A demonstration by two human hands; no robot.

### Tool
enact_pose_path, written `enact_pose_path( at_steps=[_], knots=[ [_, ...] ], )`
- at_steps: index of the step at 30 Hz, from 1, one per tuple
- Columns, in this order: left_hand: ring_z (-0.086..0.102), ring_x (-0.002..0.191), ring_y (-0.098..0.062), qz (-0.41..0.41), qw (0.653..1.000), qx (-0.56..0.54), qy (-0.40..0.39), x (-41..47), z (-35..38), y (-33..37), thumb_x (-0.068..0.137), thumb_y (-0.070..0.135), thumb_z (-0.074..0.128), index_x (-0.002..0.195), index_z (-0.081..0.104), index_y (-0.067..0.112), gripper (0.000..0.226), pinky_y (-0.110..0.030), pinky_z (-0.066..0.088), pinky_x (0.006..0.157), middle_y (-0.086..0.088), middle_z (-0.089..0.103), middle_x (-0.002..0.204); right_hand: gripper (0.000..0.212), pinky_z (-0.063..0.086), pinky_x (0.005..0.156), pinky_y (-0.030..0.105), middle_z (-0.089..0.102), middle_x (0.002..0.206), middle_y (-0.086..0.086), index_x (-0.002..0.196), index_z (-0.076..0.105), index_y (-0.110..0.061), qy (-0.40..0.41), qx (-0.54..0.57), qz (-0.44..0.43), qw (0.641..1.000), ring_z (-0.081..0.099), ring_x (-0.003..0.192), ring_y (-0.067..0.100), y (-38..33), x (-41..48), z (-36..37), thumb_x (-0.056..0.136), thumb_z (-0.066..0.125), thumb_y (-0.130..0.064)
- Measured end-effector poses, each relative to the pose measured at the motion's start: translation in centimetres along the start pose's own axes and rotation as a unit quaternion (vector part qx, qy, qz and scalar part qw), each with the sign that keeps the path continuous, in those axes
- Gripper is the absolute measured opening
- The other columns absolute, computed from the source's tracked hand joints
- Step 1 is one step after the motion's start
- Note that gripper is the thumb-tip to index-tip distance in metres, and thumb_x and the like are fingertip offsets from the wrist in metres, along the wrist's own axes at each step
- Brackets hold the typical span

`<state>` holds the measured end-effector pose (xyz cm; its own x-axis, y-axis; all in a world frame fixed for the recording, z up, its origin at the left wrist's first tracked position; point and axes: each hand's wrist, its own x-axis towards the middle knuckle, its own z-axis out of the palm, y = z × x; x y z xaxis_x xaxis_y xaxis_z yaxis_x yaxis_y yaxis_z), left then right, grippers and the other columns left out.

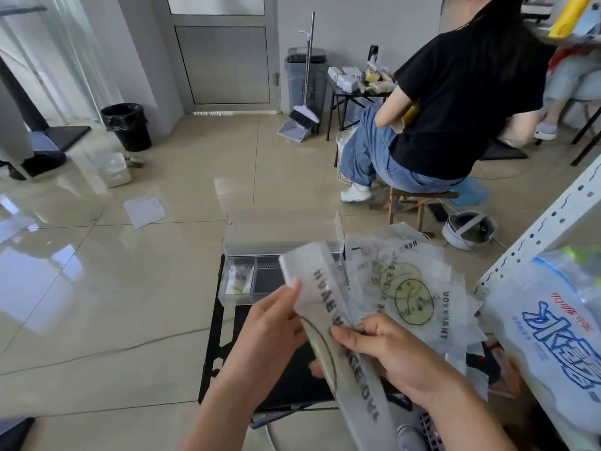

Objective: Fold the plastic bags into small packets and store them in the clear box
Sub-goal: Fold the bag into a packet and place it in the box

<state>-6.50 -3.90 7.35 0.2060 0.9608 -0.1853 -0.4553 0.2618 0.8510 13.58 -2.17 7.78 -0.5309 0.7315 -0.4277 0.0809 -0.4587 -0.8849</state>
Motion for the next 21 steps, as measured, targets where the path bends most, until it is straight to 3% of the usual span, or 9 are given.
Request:
enact_pose_path(
  at_steps=[1, 4, 7, 11, 13, 16, 21],
  knots=[
    [0.069, 0.106, -0.038, -0.007, 0.998, 0.056, -0.011, -0.1, 0.1, -0.2, 0.105, 0.029, 0.055, 0.127, 0.068, 0.004, 0.036, -0.049, 0.056, 0.092, -0.027, 0.069, 0.121, 0.033, 0.056, 0.100, 0.045, 0.076, 0.113, 0.025, 0.112, 0.077, 0.003, 0.026, 0.009, -0.010, 1.000, 0.073, 0.110, 0.037, 0.1, 0.1, 0.0, 0.098, 0.064, -0.024],
    [0.072, 0.113, -0.031, -0.031, 0.988, 0.144, -0.042, -0.3, 0.6, -0.9, 0.100, 0.017, 0.065, 0.125, 0.073, 0.010, 0.027, -0.043, 0.057, 0.099, -0.014, 0.076, 0.120, 0.030, 0.052, 0.102, 0.039, 0.079, 0.110, 0.012, 0.103, 0.082, -0.008, 0.075, 0.019, -0.023, 0.997, 0.074, 0.107, 0.023, 0.0, 0.1, -0.1, 0.094, 0.066, -0.031],
    [0.075, 0.109, -0.026, -0.028, 0.983, 0.181, -0.012, -0.2, 0.8, -1.2, 0.096, 0.019, 0.072, 0.120, 0.076, 0.017, 0.025, -0.037, 0.061, 0.092, -0.009, 0.077, 0.115, 0.033, 0.049, 0.108, 0.042, 0.079, 0.112, 0.012, 0.105, 0.081, -0.005, 0.099, 0.015, -0.040, 0.994, 0.073, 0.111, 0.024, -0.1, 0.1, -0.2, 0.098, 0.063, -0.032],
    [0.077, 0.098, -0.033, -0.016, 0.983, 0.181, 0.027, -0.1, 0.5, -1.7, 0.091, 0.014, 0.078, 0.109, 0.079, 0.014, 0.018, -0.041, 0.064, 0.082, -0.024, 0.074, 0.104, 0.033, 0.054, 0.092, 0.032, 0.081, 0.096, 0.008, 0.089, 0.081, -0.009, 0.126, -0.032, -0.044, 0.991, 0.077, 0.095, 0.020, -0.1, 0.0, 0.1, 0.095, 0.068, -0.039],
    [0.077, 0.094, -0.032, -0.013, 0.983, 0.178, 0.034, -0.1, 0.5, -1.8, 0.091, 0.010, 0.077, 0.107, 0.080, 0.012, 0.017, -0.038, 0.063, 0.078, -0.023, 0.075, 0.100, 0.037, 0.053, 0.087, 0.027, 0.080, 0.089, 0.007, 0.084, 0.078, -0.007, 0.139, -0.069, -0.051, 0.986, 0.077, 0.089, 0.019, 0.1, 0.0, 0.0, 0.089, 0.073, -0.043],
    [0.077, 0.094, -0.034, -0.013, 0.984, 0.177, 0.034, -0.1, 0.6, -1.8, 0.092, 0.009, 0.075, 0.109, 0.080, 0.013, 0.018, -0.039, 0.063, 0.081, -0.022, 0.076, 0.100, 0.028, 0.054, 0.090, 0.025, 0.080, 0.097, 0.009, 0.094, 0.080, -0.009, 0.142, -0.074, -0.058, 0.985, 0.077, 0.096, 0.020, 0.1, -0.2, -0.2, 0.089, 0.077, -0.037],
    [0.077, 0.094, -0.031, -0.014, 0.985, 0.164, 0.046, 0.1, 0.3, -2.0, 0.091, 0.007, 0.075, 0.110, 0.079, 0.010, 0.020, -0.035, 0.062, 0.081, -0.021, 0.077, 0.102, 0.019, 0.055, 0.099, 0.036, 0.081, 0.106, 0.005, 0.114, 0.074, -0.015, 0.136, -0.059, -0.054, 0.987, 0.076, 0.103, 0.021, 0.3, -0.5, -1.1, 0.097, 0.071, -0.021]
  ],
)
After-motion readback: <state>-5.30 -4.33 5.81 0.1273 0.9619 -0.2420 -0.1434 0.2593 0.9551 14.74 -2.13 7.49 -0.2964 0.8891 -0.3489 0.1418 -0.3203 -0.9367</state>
